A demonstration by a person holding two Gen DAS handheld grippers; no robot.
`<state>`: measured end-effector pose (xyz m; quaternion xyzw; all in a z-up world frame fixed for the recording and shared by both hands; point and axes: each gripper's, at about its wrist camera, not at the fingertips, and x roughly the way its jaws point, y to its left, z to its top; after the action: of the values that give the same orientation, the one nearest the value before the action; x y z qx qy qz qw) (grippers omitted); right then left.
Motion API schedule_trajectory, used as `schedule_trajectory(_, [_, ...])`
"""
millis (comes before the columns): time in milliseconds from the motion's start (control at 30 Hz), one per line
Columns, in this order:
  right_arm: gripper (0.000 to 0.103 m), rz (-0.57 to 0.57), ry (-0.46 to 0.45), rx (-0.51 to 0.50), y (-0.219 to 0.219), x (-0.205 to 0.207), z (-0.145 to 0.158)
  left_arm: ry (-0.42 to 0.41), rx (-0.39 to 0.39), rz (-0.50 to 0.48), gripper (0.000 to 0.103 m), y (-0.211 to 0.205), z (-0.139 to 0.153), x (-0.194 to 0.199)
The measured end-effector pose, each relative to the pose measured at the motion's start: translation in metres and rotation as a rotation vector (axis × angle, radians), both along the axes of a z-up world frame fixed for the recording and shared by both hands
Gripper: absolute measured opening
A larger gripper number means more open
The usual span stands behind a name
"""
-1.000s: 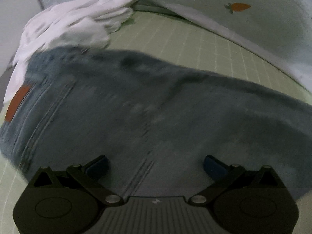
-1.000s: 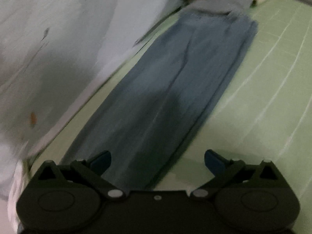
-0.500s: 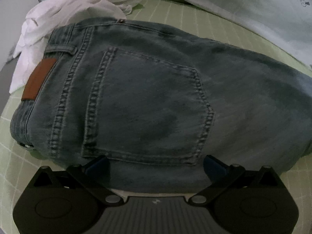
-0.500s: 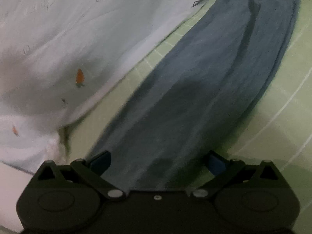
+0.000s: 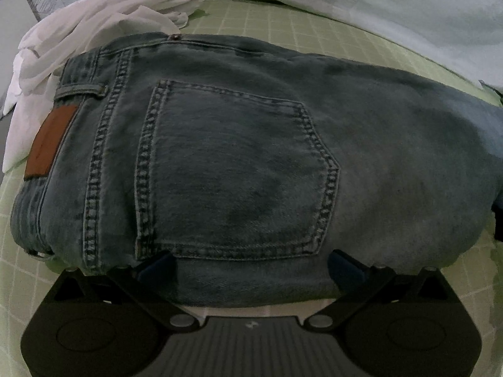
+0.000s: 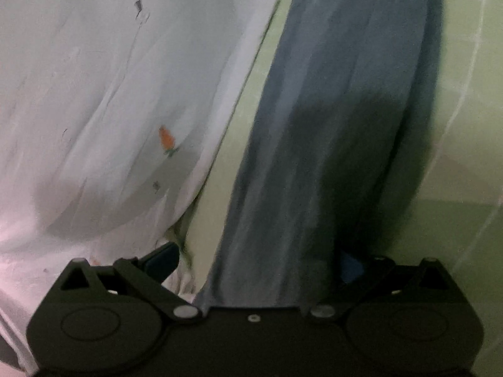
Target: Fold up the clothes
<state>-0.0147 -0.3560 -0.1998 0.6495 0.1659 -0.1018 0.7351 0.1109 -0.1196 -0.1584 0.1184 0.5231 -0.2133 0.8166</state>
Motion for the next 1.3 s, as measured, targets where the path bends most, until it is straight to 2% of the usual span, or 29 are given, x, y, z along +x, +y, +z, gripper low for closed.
schedule_trajectory(67, [0.103, 0.055, -0.059, 0.045, 0.012, 0.008, -0.001, -0.004, 0.008, -0.007, 0.103, -0.002, 0.0, 0.001])
schedule_trajectory(200, [0.103, 0.175, 0.004, 0.124, 0.037, 0.026, -0.017, -0.009, 0.014, -0.014, 0.103, -0.003, -0.001, 0.001])
schedule_trajectory(300, [0.103, 0.221, -0.001, 0.085, 0.054, 0.036, -0.014, -0.017, 0.006, -0.022, 0.103, -0.001, 0.0, -0.001])
schedule_trajectory(433, [0.103, 0.285, -0.02, 0.191, 0.07, 0.041, -0.019, -0.016, -0.001, -0.038, 0.103, 0.004, 0.0, -0.004])
schedule_trajectory(500, [0.103, 0.278, -0.029, 0.177, 0.078, 0.034, -0.017, -0.018, -0.005, -0.037, 0.103, 0.009, 0.001, -0.007])
schedule_trajectory(700, [0.103, 0.237, -0.045, 0.236, 0.086, 0.019, -0.018, -0.025, -0.006, -0.029, 0.103, 0.016, 0.001, -0.014])
schedule_trajectory(900, [0.102, 0.245, -0.047, 0.247, 0.081, -0.007, -0.018, -0.029, -0.007, -0.023, 0.103, 0.021, 0.001, -0.017])
schedule_trajectory(1033, [0.102, 0.308, -0.027, 0.268, 0.08, -0.015, -0.02, 0.006, -0.028, 0.015, 0.103, 0.03, 0.002, -0.018])
schedule_trajectory(1100, [0.102, 0.314, -0.004, 0.207, 0.081, -0.02, -0.012, 0.017, -0.031, 0.047, 0.103, 0.037, 0.002, -0.017])
schedule_trajectory(1167, [0.103, 0.305, 0.05, 0.073, 0.078, -0.025, 0.003, 0.026, -0.045, 0.089, 0.103, 0.048, 0.005, -0.016])
schedule_trajectory(1200, [0.103, 0.299, 0.078, 0.004, 0.076, -0.028, 0.011, 0.032, -0.076, 0.122, 0.103, 0.057, 0.007, -0.015])
schedule_trajectory(1300, [0.103, 0.258, 0.197, -0.329, 0.074, -0.033, 0.04, 0.047, -0.19, 0.247, 0.103, 0.086, 0.014, -0.011])
